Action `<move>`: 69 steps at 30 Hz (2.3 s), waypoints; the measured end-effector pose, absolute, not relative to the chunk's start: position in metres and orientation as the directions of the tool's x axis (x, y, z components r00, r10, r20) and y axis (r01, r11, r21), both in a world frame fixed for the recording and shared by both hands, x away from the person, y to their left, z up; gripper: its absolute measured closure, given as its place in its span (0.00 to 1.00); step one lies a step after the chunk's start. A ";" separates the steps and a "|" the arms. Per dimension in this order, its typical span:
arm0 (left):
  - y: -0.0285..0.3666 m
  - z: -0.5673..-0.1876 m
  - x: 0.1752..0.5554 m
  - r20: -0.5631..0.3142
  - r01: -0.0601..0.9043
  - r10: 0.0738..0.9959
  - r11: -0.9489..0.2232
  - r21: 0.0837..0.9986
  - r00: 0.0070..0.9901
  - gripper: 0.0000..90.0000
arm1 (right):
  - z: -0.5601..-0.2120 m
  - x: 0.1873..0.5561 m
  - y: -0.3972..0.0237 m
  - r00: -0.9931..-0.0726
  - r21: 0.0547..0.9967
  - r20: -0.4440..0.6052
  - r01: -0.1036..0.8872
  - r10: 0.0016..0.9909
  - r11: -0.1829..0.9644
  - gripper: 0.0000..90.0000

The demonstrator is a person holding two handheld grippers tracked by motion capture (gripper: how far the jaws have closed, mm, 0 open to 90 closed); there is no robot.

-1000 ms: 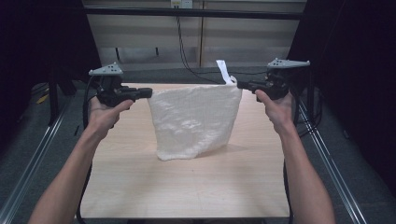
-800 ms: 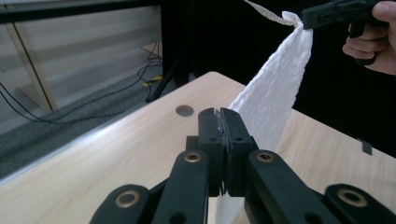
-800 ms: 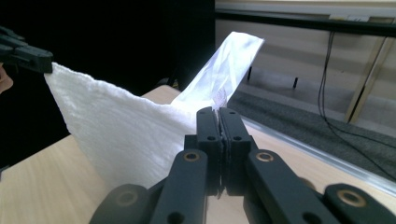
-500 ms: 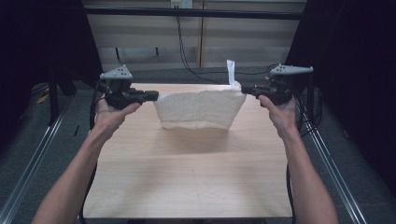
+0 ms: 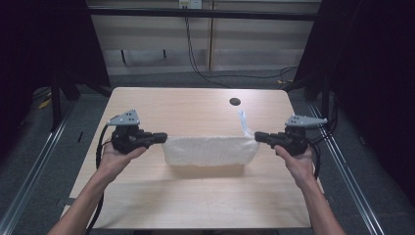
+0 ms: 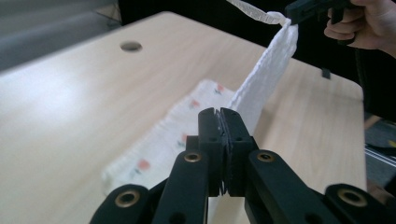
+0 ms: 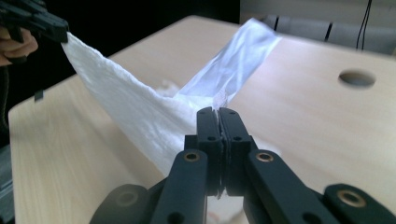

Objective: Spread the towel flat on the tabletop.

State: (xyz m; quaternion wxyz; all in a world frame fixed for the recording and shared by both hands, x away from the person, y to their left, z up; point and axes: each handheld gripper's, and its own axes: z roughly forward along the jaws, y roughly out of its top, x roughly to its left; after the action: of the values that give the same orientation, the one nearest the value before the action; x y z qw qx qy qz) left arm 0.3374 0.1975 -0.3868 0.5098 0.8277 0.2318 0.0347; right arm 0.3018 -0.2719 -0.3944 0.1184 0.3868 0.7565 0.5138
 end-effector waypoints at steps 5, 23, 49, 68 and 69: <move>0.200 -0.415 0.324 -0.222 0.389 0.410 -0.386 0.837 0.885 0.98 | -0.418 0.284 -0.265 -0.681 0.844 0.240 0.499 0.692 0.198 0.98; 0.192 -0.474 0.276 -0.268 0.420 0.341 -0.529 0.738 0.901 0.98 | -0.467 0.218 -0.259 -0.690 0.770 0.264 0.572 0.674 0.284 0.97; 0.192 -0.471 0.293 -0.324 0.457 0.339 -0.470 0.755 0.883 0.71 | -0.470 0.232 -0.257 -0.693 0.756 0.246 0.575 0.678 0.313 0.80; 0.163 -0.489 0.336 -0.270 0.474 0.421 -0.518 0.712 0.866 0.65 | -0.494 0.310 -0.233 -0.666 0.698 0.168 0.601 0.727 0.389 0.66; 0.163 -0.490 0.335 -0.279 0.478 0.418 -0.513 0.713 0.865 0.65 | -0.495 0.310 -0.231 -0.661 0.692 0.155 0.603 0.734 0.397 0.65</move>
State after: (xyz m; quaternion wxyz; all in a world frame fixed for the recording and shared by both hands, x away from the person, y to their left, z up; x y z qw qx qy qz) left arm 0.3349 0.1626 -0.4896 0.4208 0.8691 0.2577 -0.0357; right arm 0.3101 -0.2311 -0.4946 0.0878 0.4022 0.8312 0.3737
